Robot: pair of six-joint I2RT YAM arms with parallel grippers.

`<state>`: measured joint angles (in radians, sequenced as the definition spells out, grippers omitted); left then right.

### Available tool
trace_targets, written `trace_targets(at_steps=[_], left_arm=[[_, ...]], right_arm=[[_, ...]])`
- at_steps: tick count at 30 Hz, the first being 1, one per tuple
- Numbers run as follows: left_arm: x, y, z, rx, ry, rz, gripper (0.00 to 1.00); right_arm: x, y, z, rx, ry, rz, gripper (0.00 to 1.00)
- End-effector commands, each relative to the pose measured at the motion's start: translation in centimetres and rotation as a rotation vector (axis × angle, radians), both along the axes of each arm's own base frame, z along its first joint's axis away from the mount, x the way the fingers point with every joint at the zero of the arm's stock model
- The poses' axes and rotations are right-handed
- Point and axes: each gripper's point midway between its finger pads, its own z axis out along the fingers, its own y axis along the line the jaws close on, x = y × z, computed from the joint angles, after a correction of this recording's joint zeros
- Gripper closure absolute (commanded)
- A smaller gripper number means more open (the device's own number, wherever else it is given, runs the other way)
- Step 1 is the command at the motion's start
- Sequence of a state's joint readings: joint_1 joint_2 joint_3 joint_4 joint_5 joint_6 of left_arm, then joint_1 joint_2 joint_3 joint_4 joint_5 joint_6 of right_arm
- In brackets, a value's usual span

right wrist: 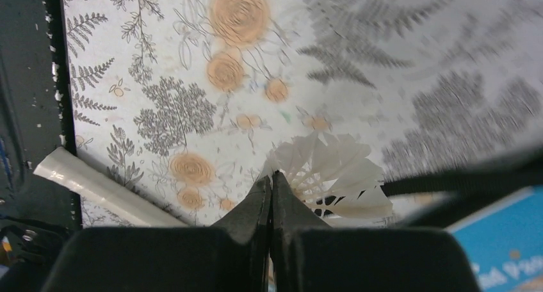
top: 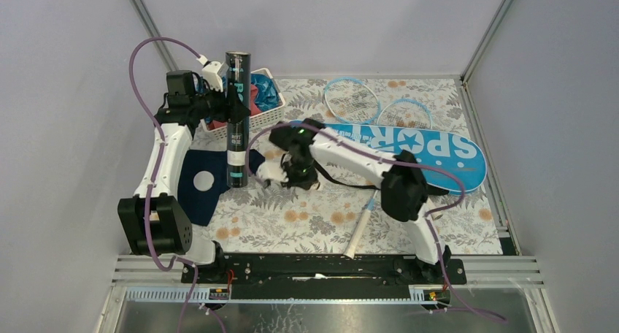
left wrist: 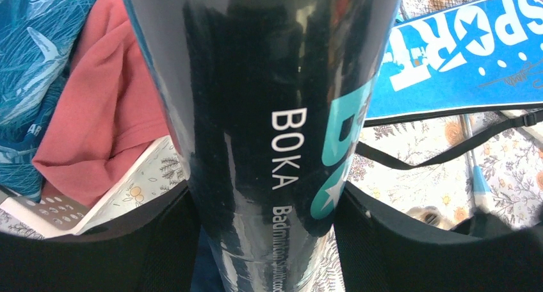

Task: Pack up the badminton gear
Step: Pick up the shuttlecock at the center of the board.

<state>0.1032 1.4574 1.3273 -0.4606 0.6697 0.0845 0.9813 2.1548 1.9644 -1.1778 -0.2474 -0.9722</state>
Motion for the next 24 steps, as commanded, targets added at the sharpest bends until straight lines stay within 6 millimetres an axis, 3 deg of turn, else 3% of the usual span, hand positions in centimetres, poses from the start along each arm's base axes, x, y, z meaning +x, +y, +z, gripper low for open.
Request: trace_targets(at_steps=[1,6,13,18,24], left_arm=[[0.2,-1.9,2.0,0.026,-0.089,-0.1,0.98],[-0.8,-4.4,1.8,0.043,-0.106,-0.184,0.98],[-2.7,-7.7,1.0,0.066,-0.109,-0.329,0.98],[-4.3,-9.4,-0.6,0.119,-0.098,-0.432,0.98],[-6.5,-11.1,-2.1,0.176,-0.109,-0.544,0.99]], right_arm=[[1.7,-1.6,6.6,0.2,-0.003,-0.191,1.0],[3.3,-3.3,11.5,0.432,0.005,-0.378,1.0],[6.0,-7.5,18.8,0.732,-0.062,-0.61,1.0],[7.0,-9.8,23.2,0.871,-0.149,-0.714,1.0],[7.8,-11.2,27.6,0.981,-0.238,-0.793,1.0]])
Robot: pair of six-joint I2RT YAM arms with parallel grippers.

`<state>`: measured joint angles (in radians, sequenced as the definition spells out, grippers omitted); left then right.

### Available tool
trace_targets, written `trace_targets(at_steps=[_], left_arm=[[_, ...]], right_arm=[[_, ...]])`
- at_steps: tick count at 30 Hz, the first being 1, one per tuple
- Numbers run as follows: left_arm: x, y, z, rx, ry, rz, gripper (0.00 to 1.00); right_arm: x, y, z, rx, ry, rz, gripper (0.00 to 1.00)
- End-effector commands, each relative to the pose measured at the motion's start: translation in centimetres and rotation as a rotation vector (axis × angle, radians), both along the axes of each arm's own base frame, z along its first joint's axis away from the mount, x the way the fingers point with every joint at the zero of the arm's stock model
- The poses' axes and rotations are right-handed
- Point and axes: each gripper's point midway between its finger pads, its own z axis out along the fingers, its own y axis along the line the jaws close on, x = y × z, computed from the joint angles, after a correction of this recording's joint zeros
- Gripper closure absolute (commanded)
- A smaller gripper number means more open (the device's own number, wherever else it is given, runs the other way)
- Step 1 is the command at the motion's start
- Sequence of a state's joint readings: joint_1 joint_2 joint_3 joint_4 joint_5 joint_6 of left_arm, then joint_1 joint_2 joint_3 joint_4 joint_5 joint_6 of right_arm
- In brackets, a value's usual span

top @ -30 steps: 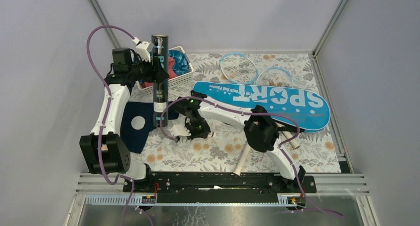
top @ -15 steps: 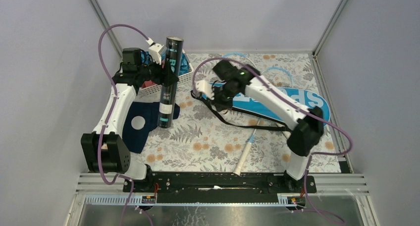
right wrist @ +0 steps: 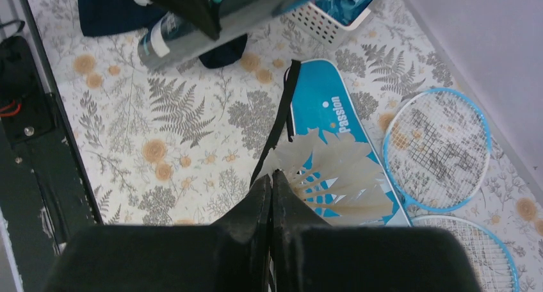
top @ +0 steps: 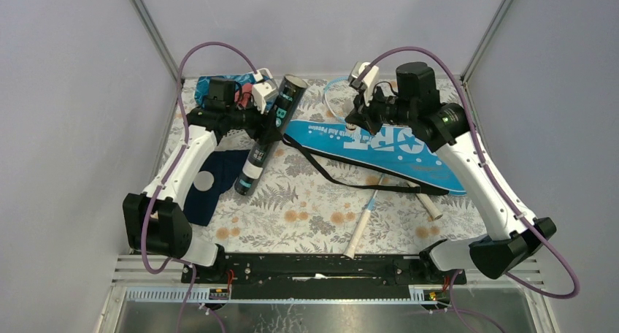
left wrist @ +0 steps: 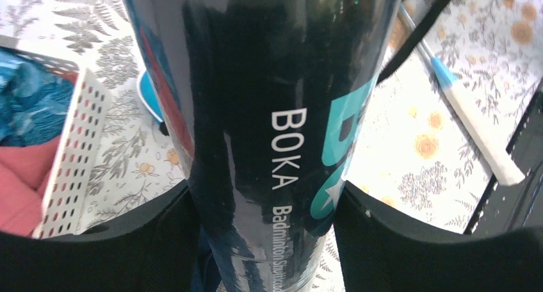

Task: Pack up the badminton gear
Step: Place the shuttlecock at the shuttle tube.

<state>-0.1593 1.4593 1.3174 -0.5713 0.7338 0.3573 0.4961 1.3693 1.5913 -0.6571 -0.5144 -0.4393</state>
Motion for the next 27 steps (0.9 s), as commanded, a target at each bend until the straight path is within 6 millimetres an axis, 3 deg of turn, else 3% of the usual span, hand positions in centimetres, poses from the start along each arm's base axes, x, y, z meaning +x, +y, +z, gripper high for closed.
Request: trace_targets(at_steps=[1,5,14,27], left_arm=[[-2.2,-1.3,-0.4,0.051,-0.053,-0.129,0.99],[-4.1,-2.6,-1.9,0.087,-0.043,-0.214,0.99],[-7.0,-4.9,-2.5,0.087,-0.044,-0.317,0.99],[-8.9,-7.3,-1.0,0.023,-0.061,-0.364,0.99]], right_arm=[[0.7,-0.3,4.4,0.118,-0.064,-0.077,1.0],[0.4,0.0,6.5,0.18,-0.071,-0.079,1.0],[-0.8,2.1,7.9,0.265,-0.027,0.043,1.0],[-0.3,3.6,7.0,0.325,0.047,0.07,1.0]])
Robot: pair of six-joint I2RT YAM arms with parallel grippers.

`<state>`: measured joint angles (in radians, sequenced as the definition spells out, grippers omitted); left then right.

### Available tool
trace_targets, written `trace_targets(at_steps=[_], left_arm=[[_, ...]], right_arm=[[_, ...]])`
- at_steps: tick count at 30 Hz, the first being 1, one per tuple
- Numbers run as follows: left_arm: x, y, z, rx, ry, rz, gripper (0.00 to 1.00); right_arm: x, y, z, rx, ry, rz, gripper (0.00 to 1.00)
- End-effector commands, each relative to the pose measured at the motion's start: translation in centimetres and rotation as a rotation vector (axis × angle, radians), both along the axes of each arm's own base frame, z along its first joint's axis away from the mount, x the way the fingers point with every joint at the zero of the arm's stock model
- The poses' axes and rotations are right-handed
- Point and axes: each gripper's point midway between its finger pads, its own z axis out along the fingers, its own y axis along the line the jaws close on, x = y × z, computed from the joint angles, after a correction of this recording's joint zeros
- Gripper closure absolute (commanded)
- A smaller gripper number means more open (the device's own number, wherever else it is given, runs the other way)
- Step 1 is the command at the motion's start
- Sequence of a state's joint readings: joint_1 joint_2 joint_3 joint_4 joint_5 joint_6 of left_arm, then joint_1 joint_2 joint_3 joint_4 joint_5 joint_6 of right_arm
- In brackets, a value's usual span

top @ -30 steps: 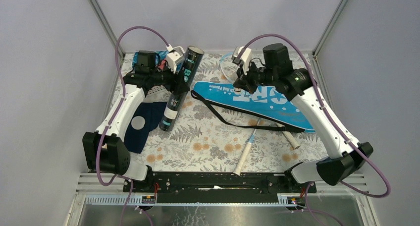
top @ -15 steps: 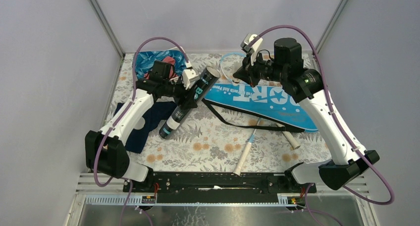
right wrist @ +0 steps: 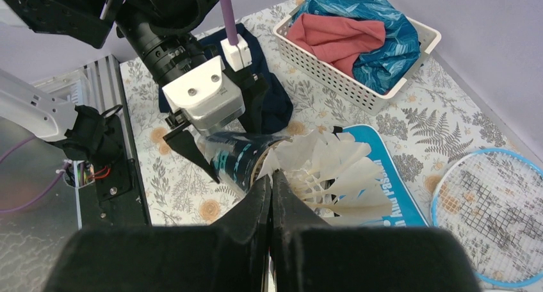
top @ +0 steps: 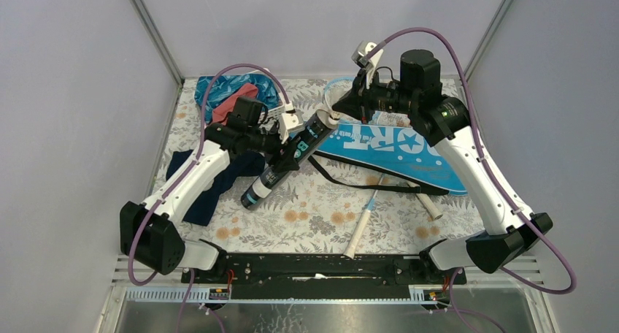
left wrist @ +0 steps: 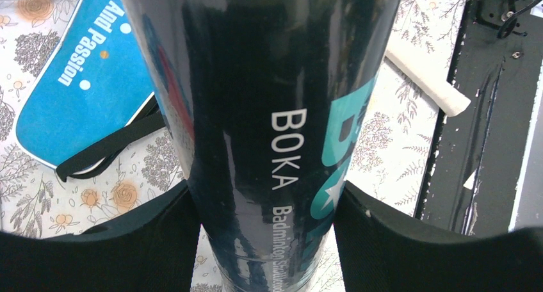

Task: Pack up the badminton gear
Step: Place the shuttlecock at the shuttle tube.

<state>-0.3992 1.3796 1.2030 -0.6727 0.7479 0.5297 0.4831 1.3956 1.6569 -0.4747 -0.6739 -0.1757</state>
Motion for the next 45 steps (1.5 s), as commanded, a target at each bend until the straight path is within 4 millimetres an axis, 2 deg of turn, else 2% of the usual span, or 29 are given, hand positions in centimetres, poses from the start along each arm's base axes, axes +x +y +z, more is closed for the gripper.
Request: trace_targets(at_steps=[1,6,15,20,23,27,31,34,45], left_arm=[[-0.5,-1.2,2.0,-0.078,-0.04,-0.029,0.99],[-1.0,-1.8,2.0,-0.101,-0.018,-0.05,0.99],[-0.2,-2.5,2.8,-0.167,-0.015,-0.003,0.99],[-0.1,-2.4,2.5,-0.16,-0.025,-0.003,0.99],[-0.1,-2.3,2.2,-0.15,-0.035,-0.003,1.0],[-0.1,-2.1,2.1,-0.14,-0.052,-0.001,1.0],[0.1,-1.9,2.2,-0.133,-0.07,0.005,1.0],[0.2,-1.9,2.2,-0.131,-0.075,0.007,1.0],[0.6,-1.7,1.8,-0.111,-0.09,0.016,1.0]], right_arm=[[-0.1,0.6,1.0,0.061,-0.008,0.027,1.0],[0.1,1.0,-0.5,0.068,0.031,0.031,1.0],[-1.0,1.8,-2.8,0.097,0.111,0.099,1.0],[-2.1,2.3,-3.5,0.133,0.171,0.155,0.94],[-2.0,2.0,-3.6,0.135,0.178,0.149,0.9],[-2.1,1.7,-3.4,0.148,0.196,0.152,0.82],[-2.4,1.4,-3.1,0.16,0.209,0.155,0.66],[-2.6,1.3,-3.1,0.16,0.212,0.162,0.58],[-3.9,1.3,-2.0,0.166,0.206,0.233,0.42]])
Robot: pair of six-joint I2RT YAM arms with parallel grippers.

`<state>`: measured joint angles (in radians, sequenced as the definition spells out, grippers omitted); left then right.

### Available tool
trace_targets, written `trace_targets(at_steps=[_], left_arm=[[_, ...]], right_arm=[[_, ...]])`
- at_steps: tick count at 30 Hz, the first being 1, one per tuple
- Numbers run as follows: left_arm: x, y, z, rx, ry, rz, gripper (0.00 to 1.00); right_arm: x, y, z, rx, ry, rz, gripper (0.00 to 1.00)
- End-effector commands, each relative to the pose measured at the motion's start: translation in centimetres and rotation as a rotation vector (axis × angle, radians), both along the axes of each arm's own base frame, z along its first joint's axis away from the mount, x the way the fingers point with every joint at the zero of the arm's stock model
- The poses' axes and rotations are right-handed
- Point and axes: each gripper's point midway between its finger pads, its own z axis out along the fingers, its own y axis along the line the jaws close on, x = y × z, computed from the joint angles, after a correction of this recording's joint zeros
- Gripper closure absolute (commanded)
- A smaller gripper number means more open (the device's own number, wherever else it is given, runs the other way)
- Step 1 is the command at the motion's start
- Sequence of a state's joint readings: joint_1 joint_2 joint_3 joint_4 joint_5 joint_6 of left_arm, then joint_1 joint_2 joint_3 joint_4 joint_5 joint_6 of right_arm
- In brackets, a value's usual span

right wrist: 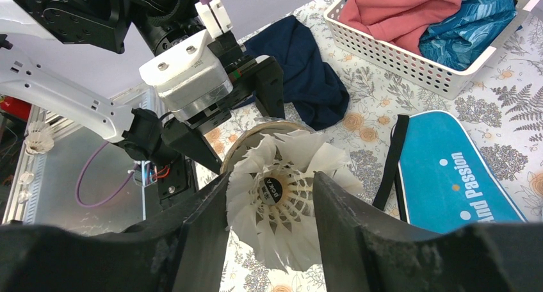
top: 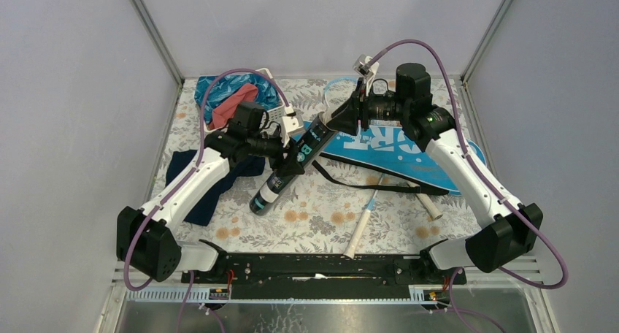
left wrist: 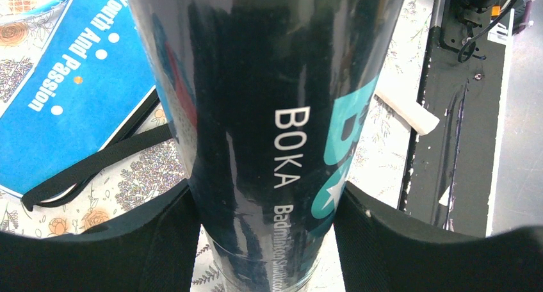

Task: Pack up the badminton gear
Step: Place the shuttlecock at the shuttle tube.

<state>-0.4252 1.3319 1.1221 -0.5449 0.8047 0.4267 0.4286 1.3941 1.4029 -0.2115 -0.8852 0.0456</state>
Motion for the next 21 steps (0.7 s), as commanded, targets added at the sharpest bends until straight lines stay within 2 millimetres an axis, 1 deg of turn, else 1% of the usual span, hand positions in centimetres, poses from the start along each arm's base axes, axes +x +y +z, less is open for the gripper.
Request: trace_targets(at_steps=[1,6,10,15,21], left_arm=[[2.0,-0.2,1.3,-0.016,-0.106,0.035,1.0],[2.1,-0.1,1.2,-0.012,-0.112,0.036,1.0],[2.1,-0.1,1.0,-0.007,-0.111,0.037,1.0],[2.2,0.0,0.9,-0.003,-0.112,0.041,1.0],[2.3,-0.1,1.1,-0.002,-0.117,0.043,1.0]], right_arm=[[-3.5,0.3,2.9,0.055,-0.028,0.138,0.41],[-4.0,0.2,3.5,0.06,-0.038,0.167,0.34],[-4.2,0.2,3.9,0.053,-0.051,0.176,0.3],[-4.2,-0.1,4.3,0.033,-0.082,0.178,0.28],[-4.3,-0.4,4.0,0.0,-0.099,0.174,0.27]])
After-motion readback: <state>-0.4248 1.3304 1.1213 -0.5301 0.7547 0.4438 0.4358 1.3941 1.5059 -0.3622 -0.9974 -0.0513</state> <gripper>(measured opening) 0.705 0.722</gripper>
